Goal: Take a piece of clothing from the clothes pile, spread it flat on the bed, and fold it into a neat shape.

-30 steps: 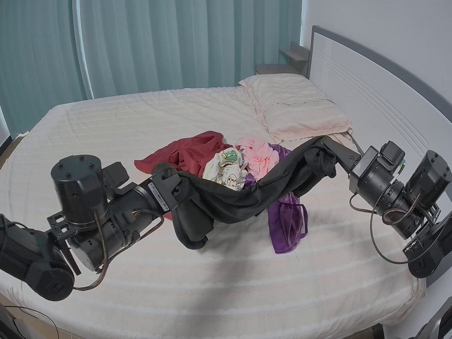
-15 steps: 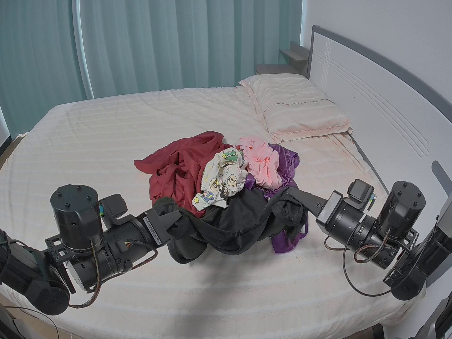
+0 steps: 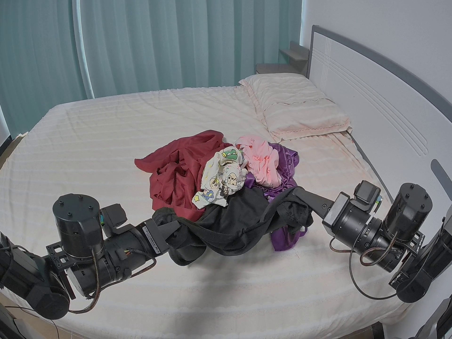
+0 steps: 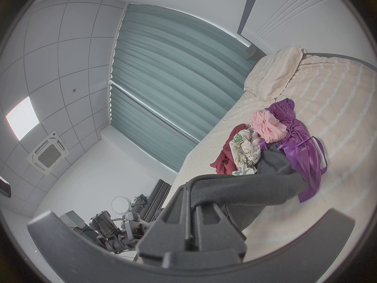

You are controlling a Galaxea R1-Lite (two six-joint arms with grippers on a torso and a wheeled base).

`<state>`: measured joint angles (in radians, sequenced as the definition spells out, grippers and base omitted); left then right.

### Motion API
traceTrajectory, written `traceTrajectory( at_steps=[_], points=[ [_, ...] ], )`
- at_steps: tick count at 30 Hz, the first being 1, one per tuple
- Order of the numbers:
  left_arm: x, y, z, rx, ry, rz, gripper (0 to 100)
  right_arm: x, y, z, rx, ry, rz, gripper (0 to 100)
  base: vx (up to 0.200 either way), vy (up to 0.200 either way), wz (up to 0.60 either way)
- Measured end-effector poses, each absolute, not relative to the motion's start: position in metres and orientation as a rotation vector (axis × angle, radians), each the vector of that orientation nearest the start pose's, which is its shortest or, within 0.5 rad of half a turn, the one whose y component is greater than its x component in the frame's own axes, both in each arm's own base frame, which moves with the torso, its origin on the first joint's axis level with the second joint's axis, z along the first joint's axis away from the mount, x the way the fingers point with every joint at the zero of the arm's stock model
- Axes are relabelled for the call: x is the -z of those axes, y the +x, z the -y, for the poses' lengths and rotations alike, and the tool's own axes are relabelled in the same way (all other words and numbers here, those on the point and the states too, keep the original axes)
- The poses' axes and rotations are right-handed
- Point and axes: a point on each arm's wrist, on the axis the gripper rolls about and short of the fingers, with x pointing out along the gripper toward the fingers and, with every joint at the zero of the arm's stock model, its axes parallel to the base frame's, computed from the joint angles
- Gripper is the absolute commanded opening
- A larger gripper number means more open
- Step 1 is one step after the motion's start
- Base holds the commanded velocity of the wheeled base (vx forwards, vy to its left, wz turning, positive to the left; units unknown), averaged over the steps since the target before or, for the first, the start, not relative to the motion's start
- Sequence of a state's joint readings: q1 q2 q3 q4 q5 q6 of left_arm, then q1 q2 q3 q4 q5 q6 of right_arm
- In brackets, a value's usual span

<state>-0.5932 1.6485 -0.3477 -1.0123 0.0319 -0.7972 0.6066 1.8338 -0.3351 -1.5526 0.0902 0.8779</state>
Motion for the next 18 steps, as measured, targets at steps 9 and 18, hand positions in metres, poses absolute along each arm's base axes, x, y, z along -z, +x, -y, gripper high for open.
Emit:
traceTrajectory(
  at_steps=[9, 18],
  points=[
    [-0.1221, 0.1991, 0.1335, 0.412, -0.687, -0.482, 0, -0.1277, 0.2158, -0.1518, -0.673, 0.852, -0.253, 0, -0.022, 0.0, 0.0],
    [-0.1214, 0.1967, 0.1319, 0.407, -0.7, -0.489, 0, -0.1288, 0.2142, -0.151, -0.675, 0.852, -0.25, 0, 0.0, 0.111, 0.0]
  ],
)
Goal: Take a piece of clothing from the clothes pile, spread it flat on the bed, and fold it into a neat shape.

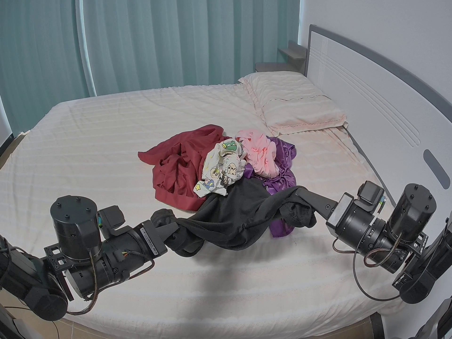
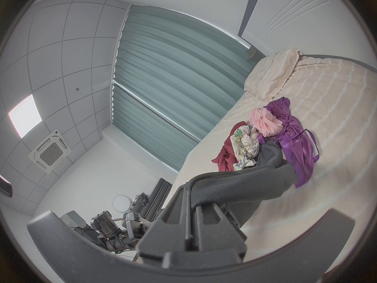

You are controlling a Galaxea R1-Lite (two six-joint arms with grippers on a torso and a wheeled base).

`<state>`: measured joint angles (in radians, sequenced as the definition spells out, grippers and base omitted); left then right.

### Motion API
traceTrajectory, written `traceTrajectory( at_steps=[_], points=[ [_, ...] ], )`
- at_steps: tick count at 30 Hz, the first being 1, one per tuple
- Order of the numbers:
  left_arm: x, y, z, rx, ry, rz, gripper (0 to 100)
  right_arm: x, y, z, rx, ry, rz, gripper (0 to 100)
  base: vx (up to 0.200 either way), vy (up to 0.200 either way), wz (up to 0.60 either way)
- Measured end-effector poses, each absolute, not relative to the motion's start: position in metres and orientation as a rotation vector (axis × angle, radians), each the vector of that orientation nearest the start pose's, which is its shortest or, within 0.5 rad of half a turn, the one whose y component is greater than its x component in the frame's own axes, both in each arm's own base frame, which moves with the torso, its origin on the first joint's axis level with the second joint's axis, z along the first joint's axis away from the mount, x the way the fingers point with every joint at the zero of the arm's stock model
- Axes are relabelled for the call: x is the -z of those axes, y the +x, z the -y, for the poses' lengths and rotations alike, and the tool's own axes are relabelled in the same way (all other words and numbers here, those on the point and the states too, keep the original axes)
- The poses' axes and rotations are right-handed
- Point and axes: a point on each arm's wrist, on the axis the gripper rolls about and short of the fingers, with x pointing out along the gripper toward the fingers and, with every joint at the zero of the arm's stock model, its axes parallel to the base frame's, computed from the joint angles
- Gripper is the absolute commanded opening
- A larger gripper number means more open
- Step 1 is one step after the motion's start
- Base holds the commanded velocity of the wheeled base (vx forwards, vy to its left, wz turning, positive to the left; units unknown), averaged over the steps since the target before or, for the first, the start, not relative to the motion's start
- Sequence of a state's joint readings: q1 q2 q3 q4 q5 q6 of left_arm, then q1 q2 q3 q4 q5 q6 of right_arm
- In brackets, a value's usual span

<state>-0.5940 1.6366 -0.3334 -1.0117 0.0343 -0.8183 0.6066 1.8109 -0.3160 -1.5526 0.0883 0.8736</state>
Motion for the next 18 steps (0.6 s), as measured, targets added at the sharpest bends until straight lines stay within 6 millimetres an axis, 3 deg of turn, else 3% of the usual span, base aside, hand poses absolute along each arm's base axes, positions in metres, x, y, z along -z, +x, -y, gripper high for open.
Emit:
traceTrajectory(
  at_steps=[18],
  points=[
    [-0.138, 0.189, 0.126, 0.437, -0.723, -0.425, 0, -0.135, 0.212, -0.148, -0.682, 0.837, -0.219, 0, 0.0, 0.2, 0.0]
  ],
)
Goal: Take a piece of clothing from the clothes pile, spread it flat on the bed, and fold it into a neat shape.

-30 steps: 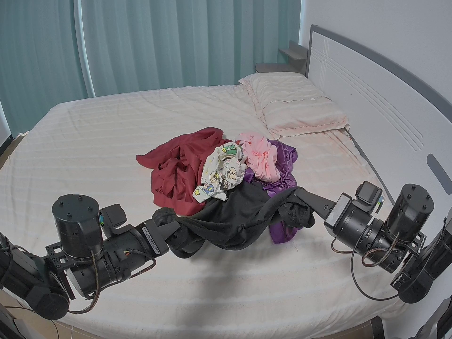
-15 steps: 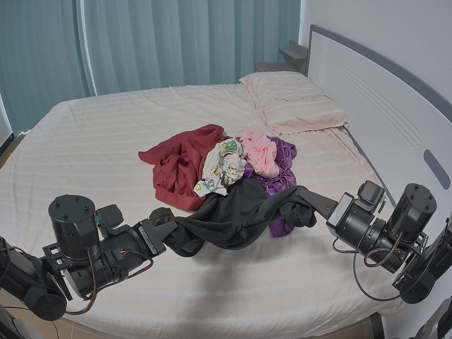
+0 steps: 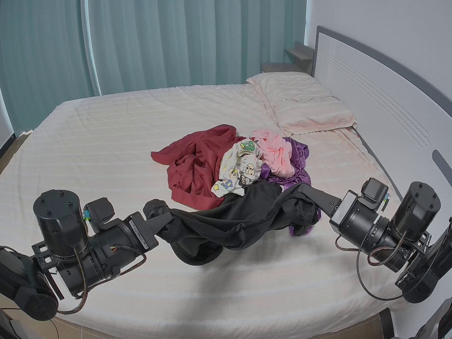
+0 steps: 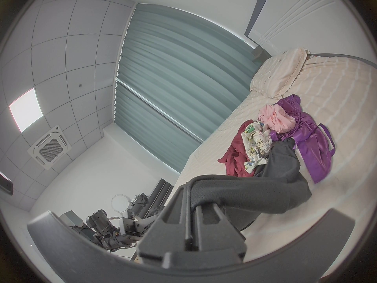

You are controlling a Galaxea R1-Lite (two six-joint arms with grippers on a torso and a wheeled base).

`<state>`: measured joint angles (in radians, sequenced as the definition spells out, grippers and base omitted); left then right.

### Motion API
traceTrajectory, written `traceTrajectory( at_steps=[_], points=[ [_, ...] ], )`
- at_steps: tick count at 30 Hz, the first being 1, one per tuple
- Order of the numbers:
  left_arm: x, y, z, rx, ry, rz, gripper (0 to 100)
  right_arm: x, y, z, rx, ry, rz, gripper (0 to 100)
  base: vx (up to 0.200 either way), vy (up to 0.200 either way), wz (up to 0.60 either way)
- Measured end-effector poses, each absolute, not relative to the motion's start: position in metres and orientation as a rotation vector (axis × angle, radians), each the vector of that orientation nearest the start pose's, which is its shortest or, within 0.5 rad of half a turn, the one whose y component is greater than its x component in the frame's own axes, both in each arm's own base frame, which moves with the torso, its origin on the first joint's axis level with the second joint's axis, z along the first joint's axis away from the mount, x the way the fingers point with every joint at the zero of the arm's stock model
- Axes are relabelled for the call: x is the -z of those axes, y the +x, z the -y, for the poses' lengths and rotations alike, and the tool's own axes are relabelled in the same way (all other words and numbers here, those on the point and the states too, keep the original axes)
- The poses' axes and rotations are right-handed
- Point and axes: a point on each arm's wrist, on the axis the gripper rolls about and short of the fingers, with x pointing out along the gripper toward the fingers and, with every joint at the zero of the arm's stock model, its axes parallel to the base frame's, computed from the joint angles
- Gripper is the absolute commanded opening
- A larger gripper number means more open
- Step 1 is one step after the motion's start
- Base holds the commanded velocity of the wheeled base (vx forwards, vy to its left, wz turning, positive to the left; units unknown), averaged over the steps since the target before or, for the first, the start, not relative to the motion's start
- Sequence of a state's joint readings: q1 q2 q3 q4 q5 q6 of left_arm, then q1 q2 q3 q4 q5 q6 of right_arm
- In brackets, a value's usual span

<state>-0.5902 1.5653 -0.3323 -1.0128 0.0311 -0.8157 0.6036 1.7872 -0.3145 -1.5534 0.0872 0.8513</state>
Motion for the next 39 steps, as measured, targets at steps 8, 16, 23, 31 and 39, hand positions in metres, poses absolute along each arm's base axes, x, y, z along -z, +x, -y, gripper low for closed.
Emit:
traceTrajectory(
  at_steps=[8, 16, 23, 31, 39],
  points=[
    [-0.1394, 0.1882, 0.1253, 0.44, -0.725, -0.42, 0, -0.1359, 0.2101, -0.1478, -0.686, 0.826, -0.213, 0, 0.0, 0.2, 0.0],
    [-0.1407, 0.1876, 0.1249, 0.442, -0.727, -0.414, 0, -0.1414, 0.2061, -0.1451, -0.694, 0.828, -0.193, 0, 0.0, 0.2, 0.0],
    [-0.1411, 0.1874, 0.1248, 0.443, -0.729, -0.413, 0, -0.142, 0.2052, -0.1441, -0.694, 0.828, -0.191, 0, 0.0, 0.2, 0.0],
    [-0.1411, 0.1874, 0.1248, 0.443, -0.73, -0.414, 0, -0.1419, 0.2056, -0.1443, -0.695, 0.828, -0.192, 0, 0.0, 0.2, 0.0],
    [-0.1408, 0.1873, 0.1248, 0.443, -0.73, -0.415, 0, -0.1411, 0.2053, -0.1449, -0.696, 0.827, -0.196, 0, 0.0, 0.2, 0.0]
  ],
)
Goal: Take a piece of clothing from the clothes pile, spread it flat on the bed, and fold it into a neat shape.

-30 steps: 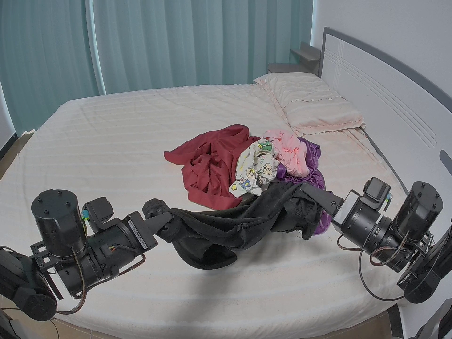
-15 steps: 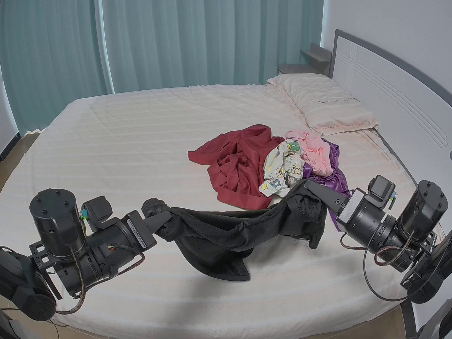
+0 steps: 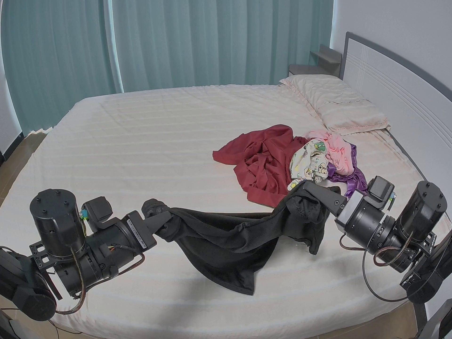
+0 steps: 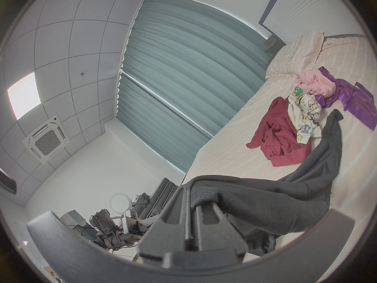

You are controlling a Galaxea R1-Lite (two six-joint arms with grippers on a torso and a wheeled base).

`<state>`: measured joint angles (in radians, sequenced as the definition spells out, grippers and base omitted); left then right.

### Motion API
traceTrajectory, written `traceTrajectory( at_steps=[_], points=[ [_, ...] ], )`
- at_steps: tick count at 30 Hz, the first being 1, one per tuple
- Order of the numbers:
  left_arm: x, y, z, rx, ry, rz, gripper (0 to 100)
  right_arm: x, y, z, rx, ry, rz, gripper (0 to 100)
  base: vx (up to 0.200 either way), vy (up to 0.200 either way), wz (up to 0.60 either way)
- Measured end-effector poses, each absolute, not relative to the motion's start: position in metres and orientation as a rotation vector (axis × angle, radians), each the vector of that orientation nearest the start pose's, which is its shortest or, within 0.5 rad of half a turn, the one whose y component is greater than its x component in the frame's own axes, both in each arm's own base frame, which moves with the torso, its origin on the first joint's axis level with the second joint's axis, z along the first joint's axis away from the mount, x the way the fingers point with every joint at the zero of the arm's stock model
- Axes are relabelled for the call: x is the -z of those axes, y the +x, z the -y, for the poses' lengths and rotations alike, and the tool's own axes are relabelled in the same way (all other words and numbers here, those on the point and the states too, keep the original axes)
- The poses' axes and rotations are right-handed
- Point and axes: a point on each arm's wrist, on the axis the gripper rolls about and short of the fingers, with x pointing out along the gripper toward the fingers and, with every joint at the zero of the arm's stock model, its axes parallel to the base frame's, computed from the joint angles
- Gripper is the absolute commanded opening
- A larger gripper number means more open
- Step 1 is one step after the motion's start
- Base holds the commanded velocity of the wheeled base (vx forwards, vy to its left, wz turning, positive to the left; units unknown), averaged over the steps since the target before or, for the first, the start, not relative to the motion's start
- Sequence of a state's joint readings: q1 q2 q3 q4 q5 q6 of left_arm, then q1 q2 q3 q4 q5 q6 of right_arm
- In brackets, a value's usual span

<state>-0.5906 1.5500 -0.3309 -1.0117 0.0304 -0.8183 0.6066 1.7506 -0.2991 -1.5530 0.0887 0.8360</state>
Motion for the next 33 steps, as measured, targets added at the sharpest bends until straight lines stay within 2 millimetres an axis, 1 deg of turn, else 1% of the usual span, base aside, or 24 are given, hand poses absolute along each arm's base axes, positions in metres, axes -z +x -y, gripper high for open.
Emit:
traceTrajectory(
  at_steps=[25, 28, 33],
  points=[
    [-0.1391, 0.1879, 0.1252, 0.439, -0.727, -0.422, 0, -0.1392, 0.2028, -0.1486, -0.71, 0.824, -0.211, 0, 0.0, 0.2, 0.0],
    [-0.1387, 0.1881, 0.1253, 0.438, -0.727, -0.423, 0, -0.1387, 0.2033, -0.1484, -0.706, 0.824, -0.213, 0, 0.0, 0.0, 0.0],
    [-0.1376, 0.188, 0.1252, 0.436, -0.726, -0.428, 0, -0.1376, 0.204, -0.1484, -0.704, 0.823, -0.216, 0, -0.2, 0.0, 0.0]
  ],
)
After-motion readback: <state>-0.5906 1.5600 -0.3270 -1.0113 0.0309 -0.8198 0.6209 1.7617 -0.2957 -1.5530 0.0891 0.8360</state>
